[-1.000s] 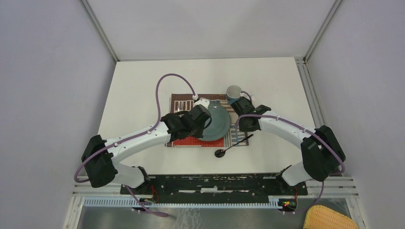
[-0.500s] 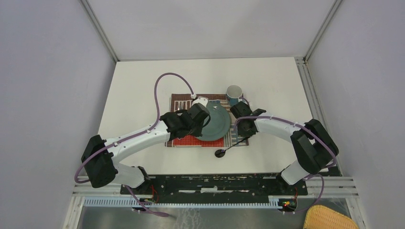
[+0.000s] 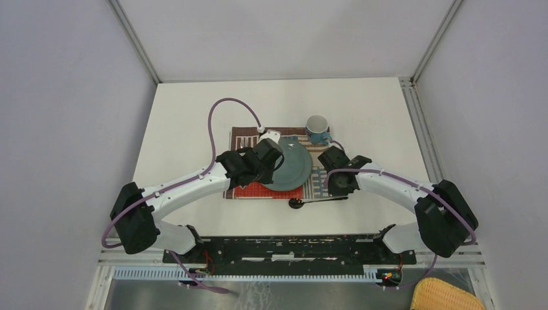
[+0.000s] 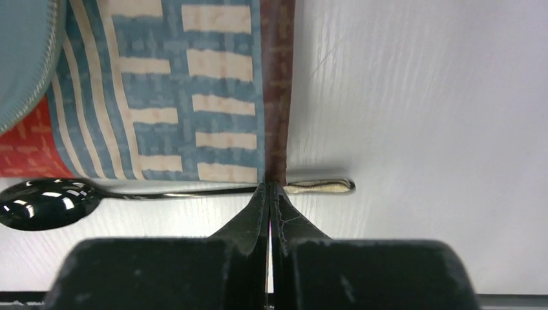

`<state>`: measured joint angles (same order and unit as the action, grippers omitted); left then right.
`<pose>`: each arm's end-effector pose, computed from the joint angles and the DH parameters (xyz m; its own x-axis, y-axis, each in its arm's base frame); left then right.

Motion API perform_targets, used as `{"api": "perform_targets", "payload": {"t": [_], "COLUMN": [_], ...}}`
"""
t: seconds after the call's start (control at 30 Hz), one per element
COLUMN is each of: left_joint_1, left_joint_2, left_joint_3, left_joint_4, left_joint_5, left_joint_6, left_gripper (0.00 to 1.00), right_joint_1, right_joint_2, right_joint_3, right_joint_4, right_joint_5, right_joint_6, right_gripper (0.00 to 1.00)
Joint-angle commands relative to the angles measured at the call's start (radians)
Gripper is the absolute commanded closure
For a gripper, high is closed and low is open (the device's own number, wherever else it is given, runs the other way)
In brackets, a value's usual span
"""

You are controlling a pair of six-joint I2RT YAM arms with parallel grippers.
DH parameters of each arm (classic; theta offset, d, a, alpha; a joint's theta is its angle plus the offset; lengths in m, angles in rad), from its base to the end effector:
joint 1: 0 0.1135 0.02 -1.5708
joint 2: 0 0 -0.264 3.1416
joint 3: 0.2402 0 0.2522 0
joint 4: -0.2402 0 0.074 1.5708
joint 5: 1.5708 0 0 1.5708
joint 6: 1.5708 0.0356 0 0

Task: Set the dinner table for one person
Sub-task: Adjust the spoon with the napkin.

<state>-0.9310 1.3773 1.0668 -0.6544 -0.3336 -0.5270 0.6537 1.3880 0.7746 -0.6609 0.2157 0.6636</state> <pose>0.1778 -0.2194 0.2664 -0.7494 0.2110 -0.6276 0.3121 0.9485 -0.0538 0.1941 0.1391 0.1771 -0.9334 0.0429 -0.3563 0.0388 0.9991 0.0187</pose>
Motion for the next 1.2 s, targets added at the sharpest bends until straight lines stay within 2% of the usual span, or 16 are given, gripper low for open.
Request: {"api": "perform_targets", "payload": {"t": [0.0,0.17,0.4,0.53,0.8,1.17], "left_joint_1": [0.006,0.008,0.022,0.039,0.050,0.060], "left_joint_2": [0.000,-0.001,-0.021,-0.022,-0.053,-0.055], "left_joint_3": [0.012,0.007,0.009,0.015,0.001,0.004], "left_joint_4": [0.039,0.041,0.048,0.048,0.028,0.019], "left_joint_5": [0.005,0.005,-0.013,0.000,0.001,0.012], "left_joint_6": [-0.005,-0.007,-0.008,-0.002,-0.007,0.003], "left_gripper": [0.76,0.76,0.76,0.76,0.76,0.76], "right_joint_1": [0.042,0.084,0.125,0.102,0.037,0.005], "right_joint_2": [-0.038,-0.042,-0.108,-0.071,-0.061,-0.029], "right_joint_3": [-0.012,-0.018,0.025,0.023,-0.090,-0.064], "right_joint_4": [-0.049,-0.060,-0.130,-0.101,0.021,0.046], "right_joint_5": [-0.013,-0.018,0.087,0.109,0.098,0.105], "right_joint_6": [0.043,0.067,0.019,0.008,0.059,0.041], "right_gripper": [1.00,1.00,1.00,1.00,1.00,1.00]}}
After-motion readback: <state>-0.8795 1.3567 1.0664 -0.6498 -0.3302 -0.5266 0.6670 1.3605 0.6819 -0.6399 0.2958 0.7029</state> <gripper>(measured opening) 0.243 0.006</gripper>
